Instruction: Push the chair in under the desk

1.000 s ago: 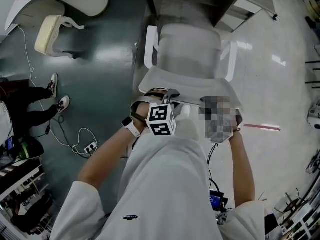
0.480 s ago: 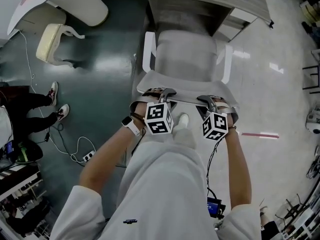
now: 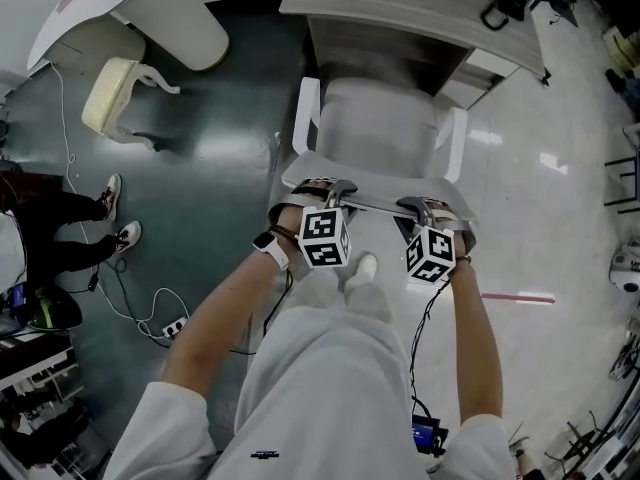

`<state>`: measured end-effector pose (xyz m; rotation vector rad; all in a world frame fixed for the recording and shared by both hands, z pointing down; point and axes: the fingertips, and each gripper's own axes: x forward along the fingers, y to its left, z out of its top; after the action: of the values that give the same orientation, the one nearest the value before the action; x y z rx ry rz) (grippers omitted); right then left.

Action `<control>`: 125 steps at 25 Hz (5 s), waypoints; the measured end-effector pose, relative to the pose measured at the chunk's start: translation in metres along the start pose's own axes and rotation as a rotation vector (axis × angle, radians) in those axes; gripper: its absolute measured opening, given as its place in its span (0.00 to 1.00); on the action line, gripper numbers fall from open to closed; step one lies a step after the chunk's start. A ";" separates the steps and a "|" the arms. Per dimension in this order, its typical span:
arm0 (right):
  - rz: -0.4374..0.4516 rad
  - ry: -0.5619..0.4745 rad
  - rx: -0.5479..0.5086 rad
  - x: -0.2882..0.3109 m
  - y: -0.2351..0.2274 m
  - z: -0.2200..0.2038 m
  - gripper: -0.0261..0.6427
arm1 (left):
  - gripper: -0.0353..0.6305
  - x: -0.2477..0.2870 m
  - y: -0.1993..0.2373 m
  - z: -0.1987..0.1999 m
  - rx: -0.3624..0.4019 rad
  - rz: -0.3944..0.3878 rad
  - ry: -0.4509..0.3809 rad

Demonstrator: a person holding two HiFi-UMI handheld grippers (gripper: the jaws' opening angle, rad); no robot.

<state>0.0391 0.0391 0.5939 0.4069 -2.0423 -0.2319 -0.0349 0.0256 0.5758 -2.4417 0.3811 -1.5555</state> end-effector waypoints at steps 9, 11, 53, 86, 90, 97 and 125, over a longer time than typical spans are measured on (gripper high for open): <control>-0.020 0.024 -0.006 0.013 -0.042 -0.011 0.16 | 0.27 0.019 0.040 0.008 0.009 0.004 -0.001; -0.028 0.030 -0.008 0.017 -0.050 -0.012 0.15 | 0.27 0.023 0.048 0.008 0.013 0.007 0.000; -0.091 0.072 -0.069 0.086 -0.221 -0.011 0.13 | 0.29 0.079 0.221 0.000 -0.023 -0.054 0.048; -0.135 0.064 -0.121 0.111 -0.304 -0.017 0.14 | 0.31 0.106 0.303 0.007 0.009 0.094 0.020; -0.142 0.074 -0.133 0.116 -0.326 -0.024 0.14 | 0.31 0.114 0.322 0.013 0.009 0.100 0.019; -0.161 0.088 -0.144 0.126 -0.357 -0.027 0.13 | 0.31 0.124 0.351 0.016 0.005 0.098 0.020; -0.176 0.162 -0.124 0.155 -0.424 -0.039 0.11 | 0.31 0.148 0.421 0.019 0.065 0.106 -0.027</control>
<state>0.0838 -0.4115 0.5989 0.5116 -1.8247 -0.4167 0.0010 -0.4193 0.5590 -2.3508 0.4408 -1.4665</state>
